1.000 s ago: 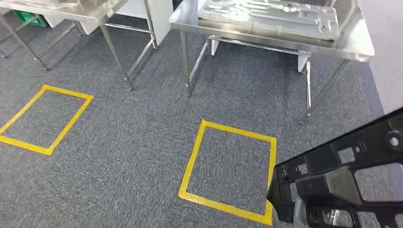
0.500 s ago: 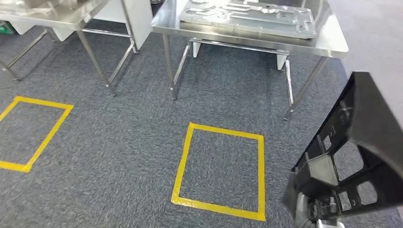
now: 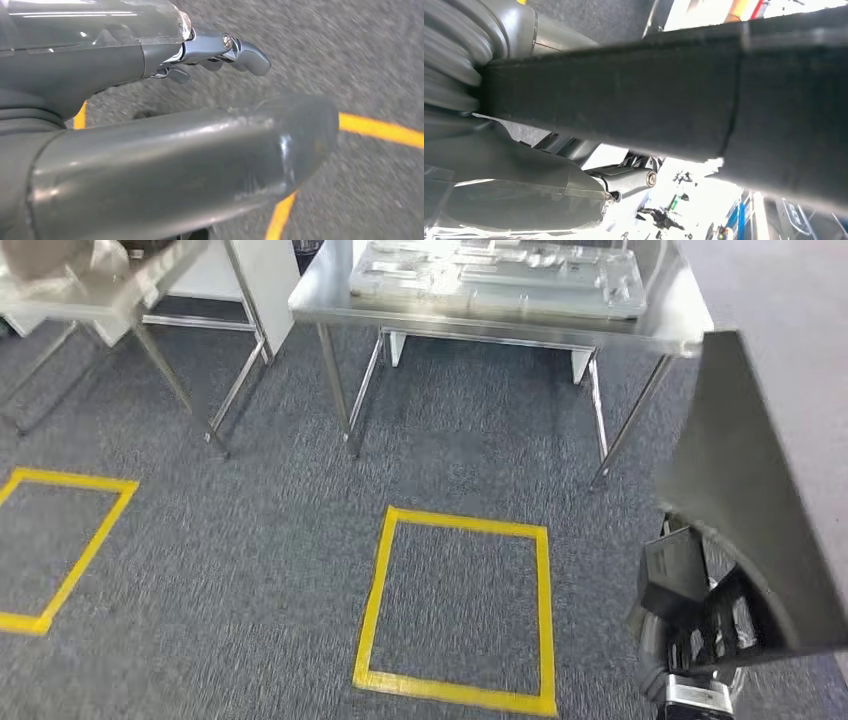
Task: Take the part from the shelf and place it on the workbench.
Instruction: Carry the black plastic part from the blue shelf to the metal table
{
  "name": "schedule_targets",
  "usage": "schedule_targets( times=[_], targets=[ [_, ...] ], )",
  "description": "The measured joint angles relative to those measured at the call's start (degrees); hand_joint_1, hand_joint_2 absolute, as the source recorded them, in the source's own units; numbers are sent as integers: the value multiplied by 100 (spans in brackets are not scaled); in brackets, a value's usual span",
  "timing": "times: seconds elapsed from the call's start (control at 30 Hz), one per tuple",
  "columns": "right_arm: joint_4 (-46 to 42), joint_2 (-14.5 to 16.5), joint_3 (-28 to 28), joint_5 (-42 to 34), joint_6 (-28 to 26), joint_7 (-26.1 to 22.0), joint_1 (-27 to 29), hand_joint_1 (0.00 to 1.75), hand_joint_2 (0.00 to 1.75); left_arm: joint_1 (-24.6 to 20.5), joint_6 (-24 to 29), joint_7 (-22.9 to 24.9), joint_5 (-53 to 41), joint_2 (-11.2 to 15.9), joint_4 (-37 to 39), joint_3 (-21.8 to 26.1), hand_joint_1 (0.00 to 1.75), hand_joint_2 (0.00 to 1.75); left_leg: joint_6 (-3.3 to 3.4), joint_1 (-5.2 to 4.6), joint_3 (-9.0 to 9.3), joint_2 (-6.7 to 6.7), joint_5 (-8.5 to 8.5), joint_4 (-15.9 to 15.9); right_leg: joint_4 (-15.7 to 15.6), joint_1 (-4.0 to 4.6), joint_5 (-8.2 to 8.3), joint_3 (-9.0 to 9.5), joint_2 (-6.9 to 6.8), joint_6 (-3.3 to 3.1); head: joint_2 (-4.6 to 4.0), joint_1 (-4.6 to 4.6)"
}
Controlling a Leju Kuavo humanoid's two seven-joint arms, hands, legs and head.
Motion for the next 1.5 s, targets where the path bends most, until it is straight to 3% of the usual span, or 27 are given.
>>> schedule_targets(
  times=[0.07,0.13,0.2,0.27,0.3,0.33,0.43,0.47,0.53,0.6,0.67,0.7,0.73,0.77,0.83,0.87,0.93,1.0,1.03,1.1,1.17,1.2,1.23,1.3,1.37,1.43,1.5],
  targets=[
    [-3,-5,13,18,-20,34,-45,175,175,-2,-3,-1,-10,5,0,-2,0,0,-9,0,-476,-24,-303,701,-2,15,-99,97,23,-42,0,-16],
    [-3,-10,17,32,-27,66,-57,175,175,21,-6,-1,-15,10,1,-3,0,0,-19,-3,-816,-26,-477,987,-2,35,-214,234,64,-51,0,-15],
    [-3,-17,25,44,-42,93,-66,175,175,46,-10,0,-16,15,2,-2,0,0,21,-17,-849,-27,-203,579,-3,57,-343,418,99,-42,0,-15],
    [-1,-26,36,59,-72,116,-83,175,175,65,-13,1,-16,39,3,-1,0,0,124,-64,-775,-41,407,-79,-6,69,-470,559,121,-18,0,-7],
    [-1,-30,43,68,-95,130,-93,175,175,65,-14,1,-17,52,4,-1,0,0,165,-92,-741,-46,606,-287,-14,67,-522,595,132,11,1,-3],
    [0,-35,48,82,-114,148,-100,175,175,67,-14,1,-17,63,5,-2,0,0,195,-115,-718,-53,707,-406,-14,60,-545,632,142,45,1,-3],
    [-8,-61,55,130,-159,198,-126,175,175,59,-21,-1,-22,68,8,-3,0,0,272,-108,-471,-69,642,-600,149,62,-431,697,131,157,1,-11],
    [-15,-72,55,144,-173,207,-142,175,175,52,-23,-1,-21,68,9,-3,0,0,299,-88,-343,-73,618,-670,342,63,-382,617,113,188,2,4],
    [-25,-96,55,165,-196,218,-174,175,175,36,-26,-2,-20,68,9,-3,0,0,321,-51,-114,-81,546,-787,925,35,-455,231,79,260,1,33],
    [-28,-117,54,173,-208,229,-187,175,175,31,-26,-1,-20,67,10,-3,0,0,304,-27,55,-93,430,-835,1398,-10,-783,-271,69,339,0,43],
    [-28,-131,52,175,-211,242,-187,175,175,49,-27,-1,-21,63,12,-3,0,0,266,2,253,-105,274,-848,1393,-46,-1015,-575,51,387,1,44],
    [-28,-136,51,175,-211,243,-187,175,175,57,-27,-1,-22,61,14,-3,0,0,244,20,365,-109,182,-850,1183,-59,-948,-622,37,403,2,44],
    [-27,-140,51,175,-211,244,-186,175,175,66,-27,-1,-23,58,17,-3,0,0,219,34,471,-105,82,-854,864,-73,-673,-627,12,413,1,48],
    [-25,-144,50,176,-212,244,-184,175,175,64,-28,0,-25,56,20,-3,0,0,191,41,588,-101,-21,-845,547,-81,-256,-618,-26,416,1,55],
    [-20,-155,49,179,-214,250,-185,175,175,53,-28,1,-26,55,23,-3,0,0,107,34,758,-89,-189,-907,204,-59,326,-581,-74,353,1,53],
    [-21,-159,49,184,-222,256,-187,175,175,43,-28,1,-26,56,24,-4,0,0,57,26,838,-85,-206,-919,173,-49,393,-547,-70,299,2,43],
    [-36,-169,50,227,-248,304,-207,175,175,11,-27,2,-32,58,26,-8,0,0,-32,28,864,-76,-73,-740,126,-47,267,-381,-13,185,2,6],
    [-47,-179,52,320,-305,427,-248,175,175,-25,-27,11,-52,58,27,-11,0,0,-76,38,541,-71,146,-57,48,-55,143,-148,9,94,2,-37],
    [-48,-185,53,391,-339,528,-277,175,175,-35,-27,26,-70,59,29,-13,0,0,-83,43,267,-68,123,332,14,-52,72,-31,10,58,1,-58],
    [-33,-207,50,593,-417,765,-363,175,175,-38,-27,64,-110,62,38,-16,0,0,-83,36,-274,-71,-266,850,-22,-32,-79,173,31,9,2,-92],
    [-2,-231,51,831,-486,972,-466,175,175,-26,-25,106,-142,65,50,-20,0,0,-56,25,-629,-72,-712,867,-35,-5,-231,366,72,-12,1,-101],
    [19,-239,58,942,-515,1047,-525,175,175,-23,-26,122,-155,65,55,-22,0,0,-23,11,-723,-73,-729,688,-37,13,-310,466,88,-17,1,-105],
    [43,-243,73,1042,-533,1104,-580,175,175,-23,-27,133,-161,66,57,-23,0,0,30,-10,-761,-73,-558,423,-39,33,-383,561,98,-20,0,-114],
    [116,-248,142,1206,-576,1187,-679,175,175,-28,-30,147,-172,98,59,-27,0,0,212,-95,-728,-99,212,-131,-47,44,-528,729,129,0,1,-87],
    [210,-251,237,1339,-647,1281,-743,175,175,-48,-30,168,-195,138,63,-40,0,0,329,-175,-628,-148,656,-398,-35,22,-628,858,162,71,0,-55],
    [279,-258,314,1434,-754,1379,-797,175,175,-106,-25,192,-219,149,66,-73,0,0,346,-176,-469,-178,631,-525,102,15,-587,919,161,152,0,-57],
    [343,-276,366,1478,-850,1443,-866,175,175,-168,-18,212,-239,154,66,-112,0,0,368,-130,-266,-181,640,-643,490,13,-508,786,120,220,1,-49]
  ],
)
